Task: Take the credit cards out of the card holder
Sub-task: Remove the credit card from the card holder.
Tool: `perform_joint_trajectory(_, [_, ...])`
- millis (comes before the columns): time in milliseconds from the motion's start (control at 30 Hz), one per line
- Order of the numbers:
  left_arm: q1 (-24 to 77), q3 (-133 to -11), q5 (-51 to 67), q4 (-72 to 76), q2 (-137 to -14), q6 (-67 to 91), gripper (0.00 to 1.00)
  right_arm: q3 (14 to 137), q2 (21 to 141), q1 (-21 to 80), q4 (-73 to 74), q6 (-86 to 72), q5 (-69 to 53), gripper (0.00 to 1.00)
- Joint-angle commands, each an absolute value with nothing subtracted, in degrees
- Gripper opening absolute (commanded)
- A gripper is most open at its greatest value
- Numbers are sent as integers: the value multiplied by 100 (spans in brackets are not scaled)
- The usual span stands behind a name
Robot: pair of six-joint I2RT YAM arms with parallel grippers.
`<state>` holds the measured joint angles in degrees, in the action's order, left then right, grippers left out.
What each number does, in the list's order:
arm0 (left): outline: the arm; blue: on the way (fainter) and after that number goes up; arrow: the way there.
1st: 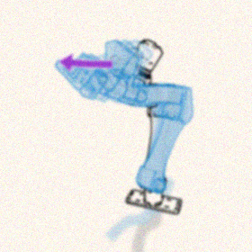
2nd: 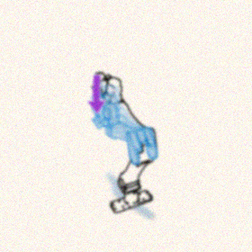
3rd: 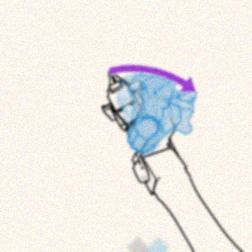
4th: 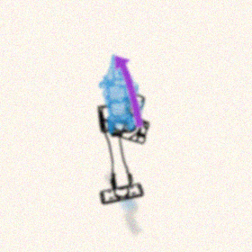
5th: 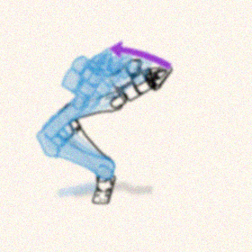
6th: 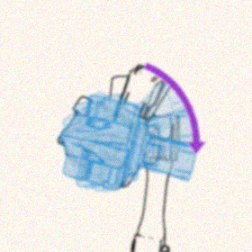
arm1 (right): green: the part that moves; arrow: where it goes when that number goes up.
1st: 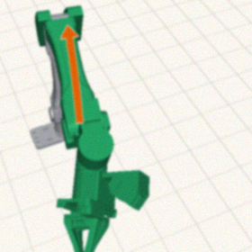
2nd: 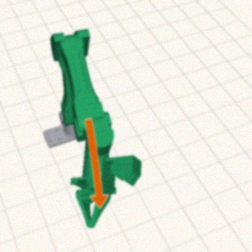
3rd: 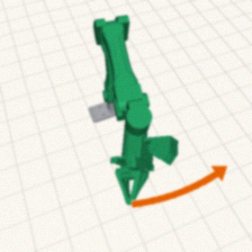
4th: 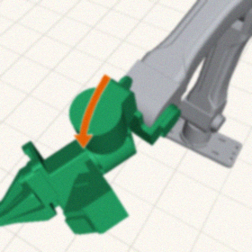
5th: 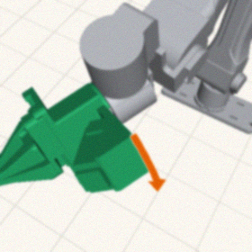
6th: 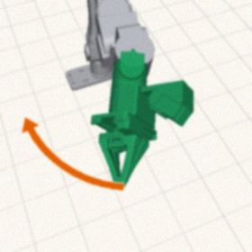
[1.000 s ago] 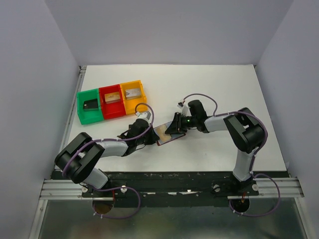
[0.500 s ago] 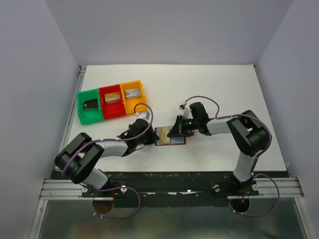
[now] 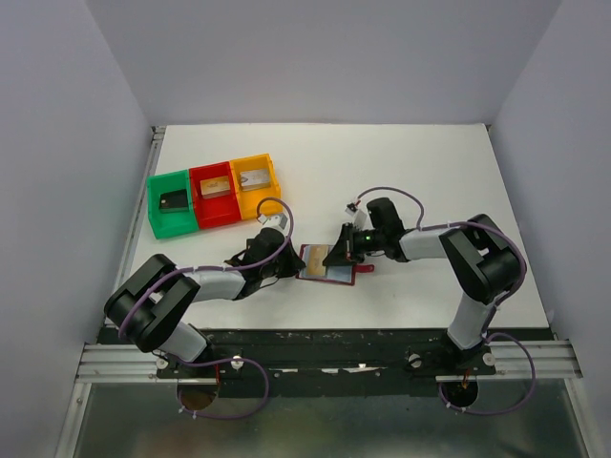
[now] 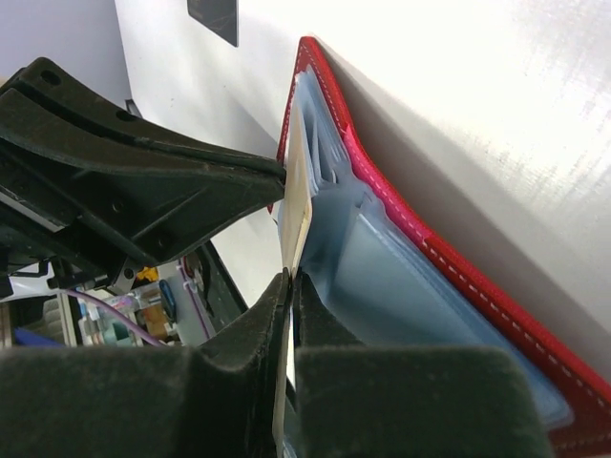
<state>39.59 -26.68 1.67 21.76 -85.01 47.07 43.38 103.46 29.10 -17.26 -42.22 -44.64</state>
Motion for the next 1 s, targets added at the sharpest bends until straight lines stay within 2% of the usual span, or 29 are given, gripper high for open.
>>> perform_joint_trajectory(0, [3999,-2619,-114,1749,-8613,4685,0,4228,10151,2804,-1802,-4289,-4834,12])
perform_joint_trajectory(500, [3990,-2584,-141,1749,-8569,4729,0,4078,10213,2698,-2206,-4517,-4948,14])
perform_joint_trajectory(733, [4008,-2689,439,2214,-8789,4597,0,4096,10397,2698,-2751,-4922,-5168,35])
perform_joint_trajectory(967, [4017,-2804,703,2399,-8973,4544,0,4245,10626,2698,-2760,-5010,-5168,39])
